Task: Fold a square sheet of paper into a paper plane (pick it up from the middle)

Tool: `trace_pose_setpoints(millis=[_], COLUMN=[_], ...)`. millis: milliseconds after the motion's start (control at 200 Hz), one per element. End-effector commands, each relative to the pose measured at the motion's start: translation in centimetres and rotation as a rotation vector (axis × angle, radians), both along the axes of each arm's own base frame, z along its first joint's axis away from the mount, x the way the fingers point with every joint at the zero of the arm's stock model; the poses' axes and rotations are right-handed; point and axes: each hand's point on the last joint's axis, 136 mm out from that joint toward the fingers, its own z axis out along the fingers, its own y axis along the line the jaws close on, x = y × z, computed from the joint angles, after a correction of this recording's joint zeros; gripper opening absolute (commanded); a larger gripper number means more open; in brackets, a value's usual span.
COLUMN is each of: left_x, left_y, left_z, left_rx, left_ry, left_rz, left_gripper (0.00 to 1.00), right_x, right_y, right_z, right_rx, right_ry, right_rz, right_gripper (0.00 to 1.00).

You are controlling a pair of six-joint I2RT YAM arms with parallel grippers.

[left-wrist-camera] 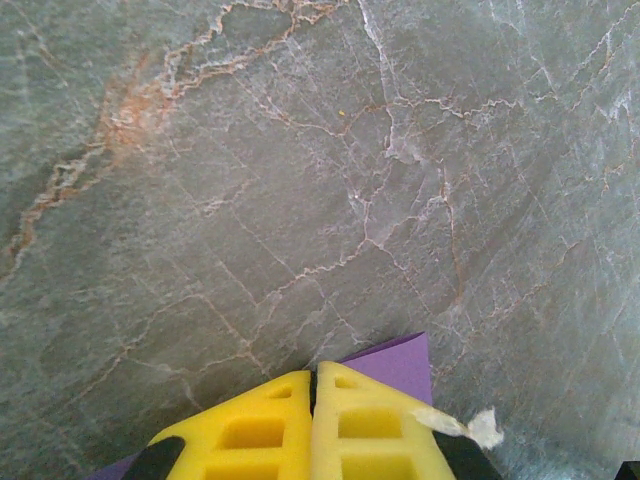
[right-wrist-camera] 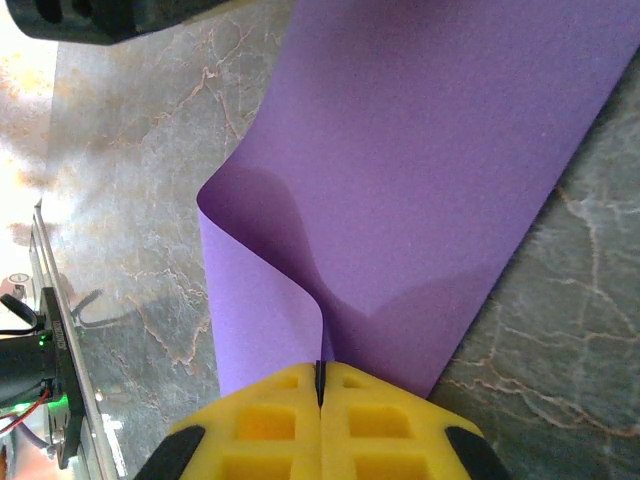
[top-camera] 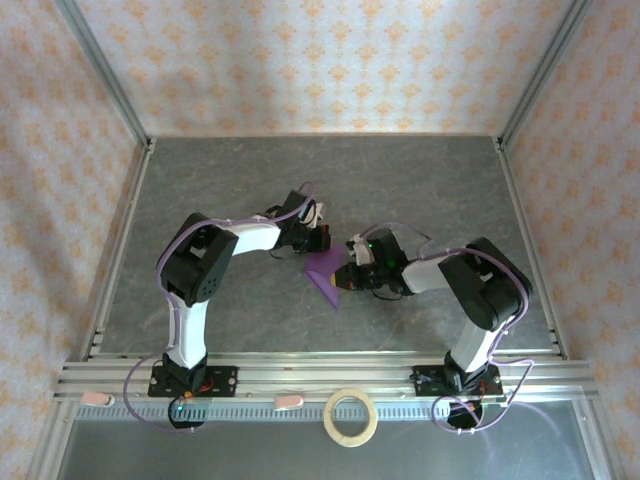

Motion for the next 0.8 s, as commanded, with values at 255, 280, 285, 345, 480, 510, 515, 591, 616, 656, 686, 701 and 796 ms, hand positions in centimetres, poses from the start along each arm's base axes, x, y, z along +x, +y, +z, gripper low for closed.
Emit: trace_pose_setpoints(millis=[255,280,285,345,480,510,515,591,616,656,686,701,796], left_x=[-2.0,-1.9,-2.0,-1.9,-1.8,-1.8,-1.8,-1.5,-1.4,-1.3,-1.2,-1.2,-1.2], left_y=[1.9,1.9,1.9,1.9,1.9,1.9,1.9,1.8,1.7,1.7,1.6,1.6,1.7], left_z=[-2.8,-2.8,-2.8,-2.8,-2.7,-2.6,-2.6,-2.1,-1.9,-1.8,-1.7,-1.6,-1.7], left_rx=[0.125,0.125,0.125,0.122,0.125,0.124,0.124,0.118,0.116,0.113,0.112,0.113,0.118], left_ry=[0.084,0.083,0.084,0.084,0.080,0.078,0.077,0.068,0.062,0.058,0.056,0.055,0.056], left_rz=[0.022,0.022,0.021,0.021,0.023,0.023,0.022,0.026,0.026,0.030,0.029,0.030,0.034], left_gripper=[0.00,0.00,0.00,0.00,0.00,0.00,0.00,0.00,0.00,0.00,0.00,0.00,0.00], right_x=[1.7,1.7,1.7,1.6,1.0,0.9,0.9,0.6,0.6,0.4,0.2,0.2,-0.1], right_y=[-0.2,-0.2,-0.2,-0.2,-0.4,-0.4,-0.5,-0.6,-0.6,-0.6,-0.5,-0.5,-0.5], right_z=[0.4,0.3,0.3,-0.1,-0.8,-0.8,-0.8,-0.8,-0.8,-0.9,-0.9,-0.8,-0.7], right_rx=[-0.047,-0.050,-0.050,-0.053,-0.061,-0.061,-0.061,-0.061,-0.061,-0.059,-0.055,-0.052,-0.046], right_ry=[-0.096,-0.095,-0.096,-0.085,-0.058,-0.059,-0.060,-0.054,-0.052,-0.044,-0.040,-0.038,-0.036], right_rz=[-0.028,-0.030,-0.029,-0.025,-0.018,-0.018,-0.018,-0.013,-0.012,-0.007,0.000,0.002,0.008], right_gripper=[0.00,0.00,0.00,0.00,0.00,0.00,0.00,0.00,0.00,0.00,0.00,0.00,0.00])
